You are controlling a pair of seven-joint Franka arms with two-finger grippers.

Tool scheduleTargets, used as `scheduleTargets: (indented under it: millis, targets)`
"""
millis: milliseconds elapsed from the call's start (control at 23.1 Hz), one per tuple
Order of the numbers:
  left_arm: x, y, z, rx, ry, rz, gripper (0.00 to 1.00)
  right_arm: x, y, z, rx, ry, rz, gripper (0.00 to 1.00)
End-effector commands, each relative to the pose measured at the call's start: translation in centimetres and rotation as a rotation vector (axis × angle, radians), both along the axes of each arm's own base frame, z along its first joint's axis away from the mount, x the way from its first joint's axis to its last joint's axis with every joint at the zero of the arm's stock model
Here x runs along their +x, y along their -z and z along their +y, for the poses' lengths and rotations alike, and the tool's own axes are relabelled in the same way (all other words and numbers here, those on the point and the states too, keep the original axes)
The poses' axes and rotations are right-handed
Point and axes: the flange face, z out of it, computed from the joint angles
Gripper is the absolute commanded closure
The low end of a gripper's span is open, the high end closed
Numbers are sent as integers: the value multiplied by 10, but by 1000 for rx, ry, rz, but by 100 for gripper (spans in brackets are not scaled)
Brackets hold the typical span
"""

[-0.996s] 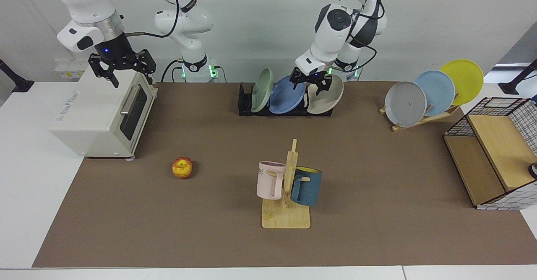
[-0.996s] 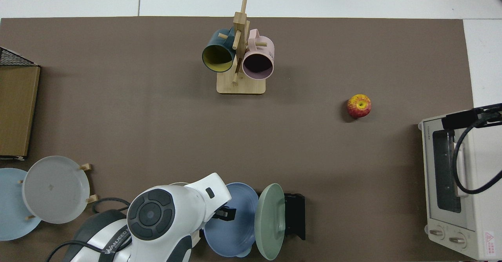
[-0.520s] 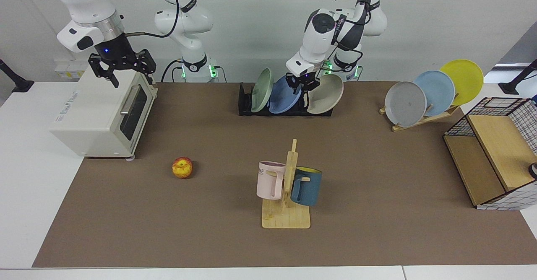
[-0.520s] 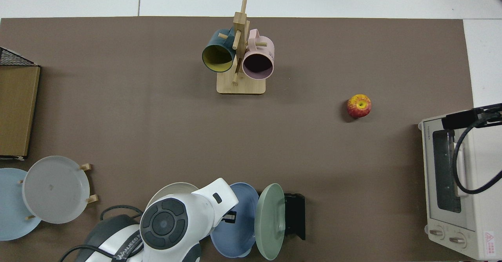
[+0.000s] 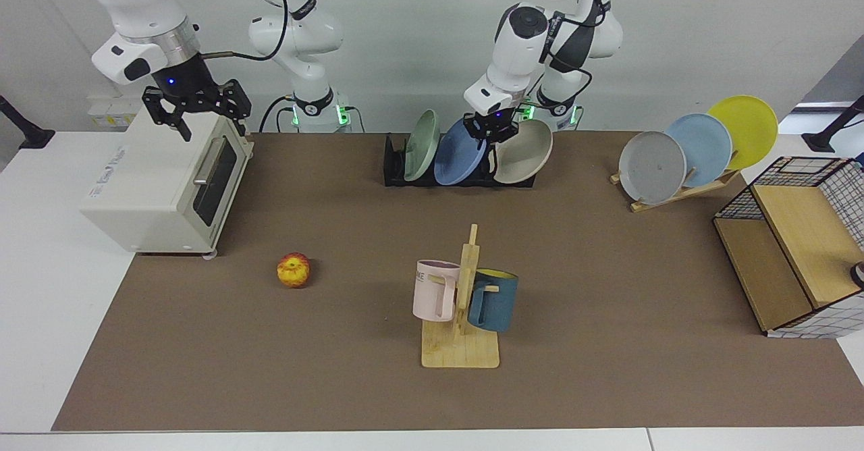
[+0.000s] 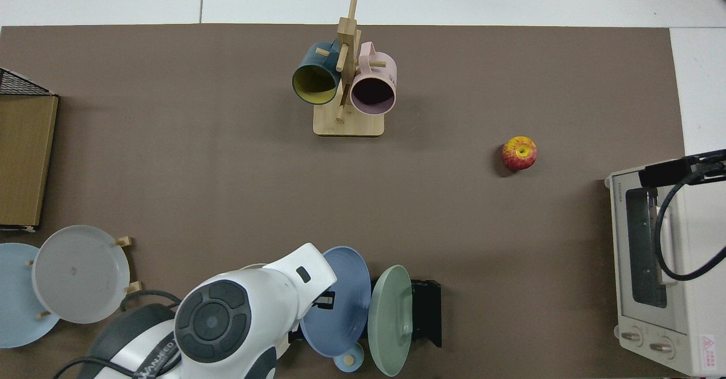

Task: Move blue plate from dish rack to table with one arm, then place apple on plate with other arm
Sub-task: 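Lift the blue plate out of the rack while the right gripper reaches the apple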

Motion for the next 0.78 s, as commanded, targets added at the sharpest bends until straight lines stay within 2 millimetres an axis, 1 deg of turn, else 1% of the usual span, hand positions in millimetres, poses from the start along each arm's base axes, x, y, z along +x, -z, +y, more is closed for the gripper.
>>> scheduleTargets:
  millis: [0, 43, 130, 217, 260, 347, 390, 520, 606, 693, 736]
  targets:
    - [36, -42, 17, 11, -27, -56, 100, -5, 0, 0, 3, 16, -2, 0]
    - [47, -45, 25, 6, -49, -58, 100, -7, 0, 0, 0, 18, 8, 0]
    - [66, -50, 29, -12, -71, -58, 100, -9, 0, -7, -4, 30, 10, 0]
    - [82, -51, 33, -35, -69, -42, 100, -2, 3, -12, -12, 39, -17, 0]
    - [94, -52, 44, -51, -77, -41, 100, 1, 6, -18, -13, 48, -34, 0]
    - [108, -54, 55, -105, -84, -34, 100, 3, 21, -32, -6, 68, -33, 0]
    - [115, -54, 63, -134, -71, -43, 100, 6, 27, -33, -7, 69, -51, 0]
    - [135, -51, 91, -221, -73, -38, 100, 16, 46, -27, -7, 65, -88, 0]
    - [147, -41, 108, -263, -114, -19, 100, 25, 61, -20, -4, 58, -73, 0]
    - [163, -26, 117, -328, -122, -10, 100, 37, 81, -5, -8, 32, -58, 0]
    - [170, -16, 115, -365, -133, -7, 100, 45, 93, -2, -11, 24, -60, 0]
